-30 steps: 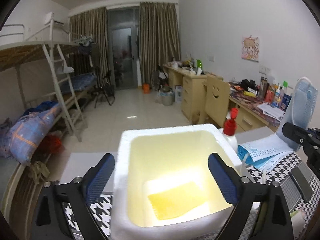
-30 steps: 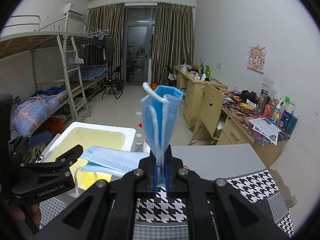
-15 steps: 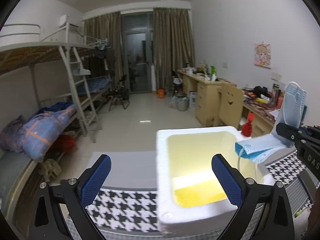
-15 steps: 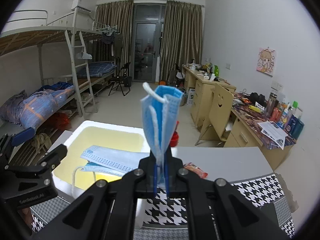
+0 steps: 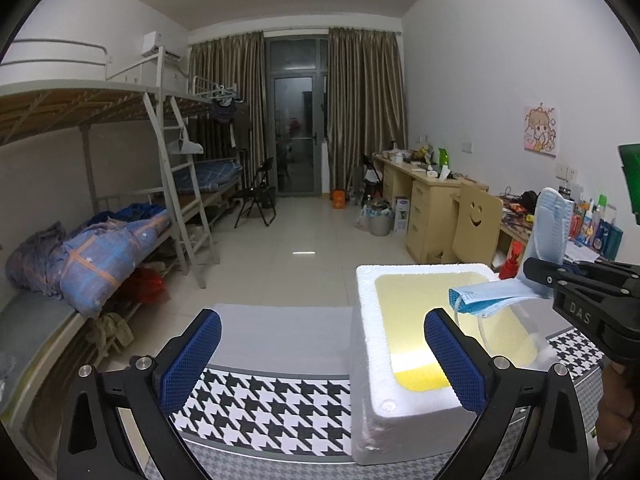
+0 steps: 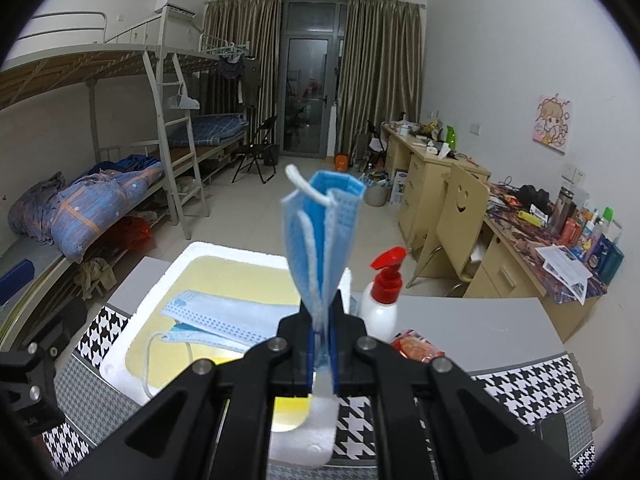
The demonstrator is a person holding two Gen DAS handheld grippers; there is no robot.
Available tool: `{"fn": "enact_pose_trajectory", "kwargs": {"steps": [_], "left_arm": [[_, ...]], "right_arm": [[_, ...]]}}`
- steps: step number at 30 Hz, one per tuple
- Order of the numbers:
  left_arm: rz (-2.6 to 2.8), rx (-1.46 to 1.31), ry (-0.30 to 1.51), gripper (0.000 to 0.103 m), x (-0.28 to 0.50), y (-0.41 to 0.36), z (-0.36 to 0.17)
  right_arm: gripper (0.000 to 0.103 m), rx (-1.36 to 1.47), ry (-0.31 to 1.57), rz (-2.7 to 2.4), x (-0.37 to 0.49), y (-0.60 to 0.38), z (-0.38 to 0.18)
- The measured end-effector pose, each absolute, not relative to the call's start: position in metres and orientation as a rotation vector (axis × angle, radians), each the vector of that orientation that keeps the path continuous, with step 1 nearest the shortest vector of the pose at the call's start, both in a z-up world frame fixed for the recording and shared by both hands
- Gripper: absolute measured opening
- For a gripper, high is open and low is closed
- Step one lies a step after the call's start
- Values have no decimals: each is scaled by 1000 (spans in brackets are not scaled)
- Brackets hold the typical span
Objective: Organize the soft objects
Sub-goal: 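Lower the blue mask into the foam box and open the right tool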
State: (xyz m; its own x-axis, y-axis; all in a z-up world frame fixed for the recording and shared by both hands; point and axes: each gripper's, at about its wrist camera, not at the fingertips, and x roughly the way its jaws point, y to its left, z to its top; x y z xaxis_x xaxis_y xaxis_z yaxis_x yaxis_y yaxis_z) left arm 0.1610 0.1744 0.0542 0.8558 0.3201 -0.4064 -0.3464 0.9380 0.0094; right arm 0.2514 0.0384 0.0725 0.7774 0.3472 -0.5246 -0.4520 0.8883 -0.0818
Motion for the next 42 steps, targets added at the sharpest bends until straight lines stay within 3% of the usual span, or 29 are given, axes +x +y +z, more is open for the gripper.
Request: {"fn": "enact_pose_trajectory", "kwargs": {"steps": [11, 13, 16, 18, 25, 37, 42], "left_arm": [[372, -87, 423, 102, 151, 183, 46], [377, -89, 426, 102, 151, 184, 46], [383, -97, 428, 102, 151, 187, 45], [382, -100, 428, 102, 150, 189, 44], [382, -104, 429, 102, 148, 193, 43], [376, -103, 424, 102, 141, 194, 41], [375, -98, 411, 102, 136, 187, 46]], "right_arm": [[10, -231, 583, 474, 259, 58, 61], [15, -236, 603, 494, 261, 61, 59], [32, -245, 598, 495, 262, 63, 57], [49, -239, 586, 501, 262, 63, 58], [76, -241, 578, 523, 261, 66, 58], [78, -230, 586, 531, 258, 61, 60], [87, -214, 586, 514, 248, 53, 64]]}}
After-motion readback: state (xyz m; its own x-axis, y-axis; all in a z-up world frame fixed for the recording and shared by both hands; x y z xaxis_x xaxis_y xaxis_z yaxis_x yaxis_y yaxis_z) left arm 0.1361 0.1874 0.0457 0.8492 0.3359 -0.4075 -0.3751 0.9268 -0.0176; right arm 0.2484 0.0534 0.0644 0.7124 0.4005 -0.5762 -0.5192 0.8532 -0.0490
